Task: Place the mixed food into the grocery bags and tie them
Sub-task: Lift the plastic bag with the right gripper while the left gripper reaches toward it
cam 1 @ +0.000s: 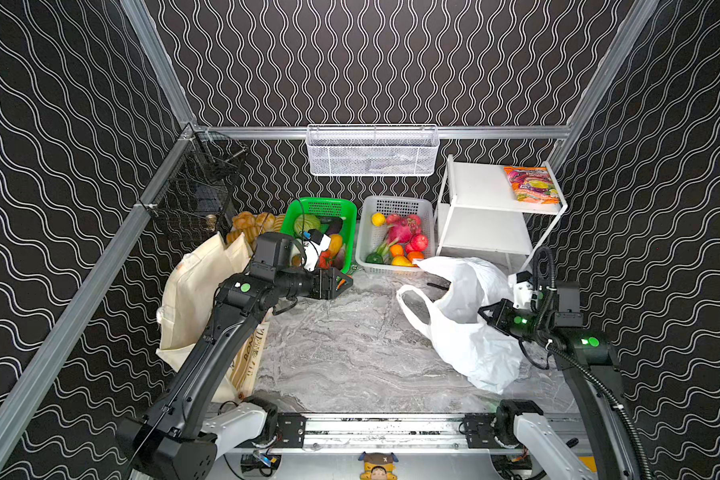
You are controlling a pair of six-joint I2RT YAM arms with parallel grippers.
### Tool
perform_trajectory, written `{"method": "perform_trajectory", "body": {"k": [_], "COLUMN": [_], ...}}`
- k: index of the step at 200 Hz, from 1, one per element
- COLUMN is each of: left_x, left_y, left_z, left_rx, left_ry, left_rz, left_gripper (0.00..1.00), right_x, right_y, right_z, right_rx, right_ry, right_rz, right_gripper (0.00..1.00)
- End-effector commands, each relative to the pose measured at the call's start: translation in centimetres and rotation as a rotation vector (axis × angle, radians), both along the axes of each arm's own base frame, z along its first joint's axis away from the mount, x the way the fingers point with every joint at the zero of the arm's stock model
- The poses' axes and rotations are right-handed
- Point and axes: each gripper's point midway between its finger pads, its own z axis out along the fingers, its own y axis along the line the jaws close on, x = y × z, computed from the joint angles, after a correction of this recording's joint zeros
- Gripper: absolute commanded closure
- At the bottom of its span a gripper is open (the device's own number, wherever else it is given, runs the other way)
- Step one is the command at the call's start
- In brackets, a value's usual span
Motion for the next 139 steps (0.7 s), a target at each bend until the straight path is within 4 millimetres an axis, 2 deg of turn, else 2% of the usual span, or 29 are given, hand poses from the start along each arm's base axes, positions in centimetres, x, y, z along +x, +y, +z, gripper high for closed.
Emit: {"method": "perform_trajectory", "body": {"k": [1,23,56,79,107,139], "left_x": [0.3,0.2,-0.3,-1.1,-1.8,-2.2], "left_y": [-0.8,-1.6,-3.6,-5.9,-9.6,-12.2], "left_z": [0.0,-1.1,-3.5,-5.1,-5.6,-7.0], "left_rx": [-0.017,0.005,0.003,-0.016,-0.146,-0.259], "left_ry": [-0.023,0.001,0.055,0.08,0.076,0.089], "left_rz": [-0.02,-0.036,-0.062,-0.09,-0.094,-0.041], "left_gripper": [0.32,0.31,0.3,0.27,0.21,0.17], "right_x": [-2.4,-1.7,0.0,0.8,1.4,1.8], "right_y": [3.1,3.8,5.3,6.5,8.0,9.2], "right_z": [0.5,-0.4,-0.2,0.0,0.0,-0.3], "right_rx": [0.122,0.135,0.181,0.213,0.24,0.261], "right_ry": [0.054,0.058,0.022,0.011,0.004,0.012], "right_rz": [0.194,0.218,0.249,0.279,0.311,0.324], "right_gripper": [1.0,1.0,1.0,1.0,1.0,1.0]}}
